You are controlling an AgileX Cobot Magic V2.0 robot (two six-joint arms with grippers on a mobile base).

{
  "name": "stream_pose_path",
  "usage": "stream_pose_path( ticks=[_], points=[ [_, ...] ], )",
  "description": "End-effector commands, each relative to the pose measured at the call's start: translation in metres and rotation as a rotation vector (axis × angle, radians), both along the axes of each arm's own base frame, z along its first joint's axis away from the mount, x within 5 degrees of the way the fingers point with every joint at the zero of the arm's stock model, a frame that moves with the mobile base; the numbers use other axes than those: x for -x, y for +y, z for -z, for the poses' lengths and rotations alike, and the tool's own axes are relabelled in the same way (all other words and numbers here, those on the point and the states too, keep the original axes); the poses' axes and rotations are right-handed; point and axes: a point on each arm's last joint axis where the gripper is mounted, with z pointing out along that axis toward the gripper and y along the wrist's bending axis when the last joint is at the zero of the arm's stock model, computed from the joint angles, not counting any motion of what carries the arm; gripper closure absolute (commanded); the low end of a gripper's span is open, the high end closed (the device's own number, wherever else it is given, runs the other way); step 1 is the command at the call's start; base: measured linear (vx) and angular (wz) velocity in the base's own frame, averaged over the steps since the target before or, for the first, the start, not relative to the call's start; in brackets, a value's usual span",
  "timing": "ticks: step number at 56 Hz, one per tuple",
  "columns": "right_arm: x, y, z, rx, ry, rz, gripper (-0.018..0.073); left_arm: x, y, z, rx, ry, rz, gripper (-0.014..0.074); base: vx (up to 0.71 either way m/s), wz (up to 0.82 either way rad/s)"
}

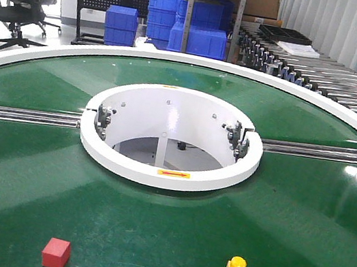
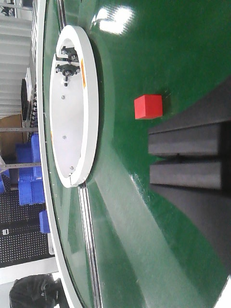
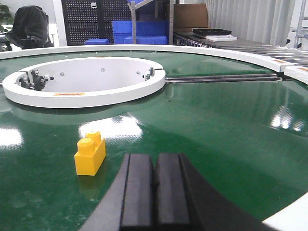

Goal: Pick red and yellow blocks into blue bin

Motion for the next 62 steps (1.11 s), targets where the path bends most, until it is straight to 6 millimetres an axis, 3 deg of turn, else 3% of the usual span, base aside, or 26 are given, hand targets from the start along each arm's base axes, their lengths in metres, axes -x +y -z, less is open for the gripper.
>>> stream_pose_path(
  ticks=[1, 31, 41, 48, 54, 57, 62],
  points=[
    [0.001, 0.000, -0.006, 0.012, -0.088, 0.005, 0.0569, 0.000, 0.001, -0.013, 0.021, -0.092, -0.006, 0.0594, 0.00, 0.00],
    [0.001, 0.000, -0.006, 0.012, -0.088, 0.005, 0.0569, 0.000, 0.001, -0.013, 0.020, -0.092, -0.006, 0.0594, 0.00, 0.00],
    [0.002, -0.001, -0.017, 0.009, -0.207, 0.009, 0.0569, 0.001, 0.001, -0.018, 0.026, -0.142, -0.010, 0.0594, 0.00, 0.00],
    [0.005, -0.001, -0.031, 0.000, -0.370, 0.015, 0.0569, 0.005, 0.003, -0.038, 0.087, -0.329, -0.020, 0.0594, 0.00, 0.00],
    [0.013, -0.003, -0.055, -0.055, -0.547, 0.016, 0.0569, 0.012, 0.006, -0.061, 0.347, -0.482, 0.017, 0.0594, 0.00, 0.00],
    [0.018, -0.003, -0.072, -0.069, -0.577, 0.014, 0.0569, 0.017, 0.006, -0.078, 0.419, -0.504, 0.043, 0.0594, 0.00, 0.00],
    [0.025, -0.002, -0.110, -0.045, -0.558, 0.012, 0.0569, 0.020, 0.005, -0.114, 0.353, -0.506, 0.044, 0.0594, 0.00, 0.00]
  ],
)
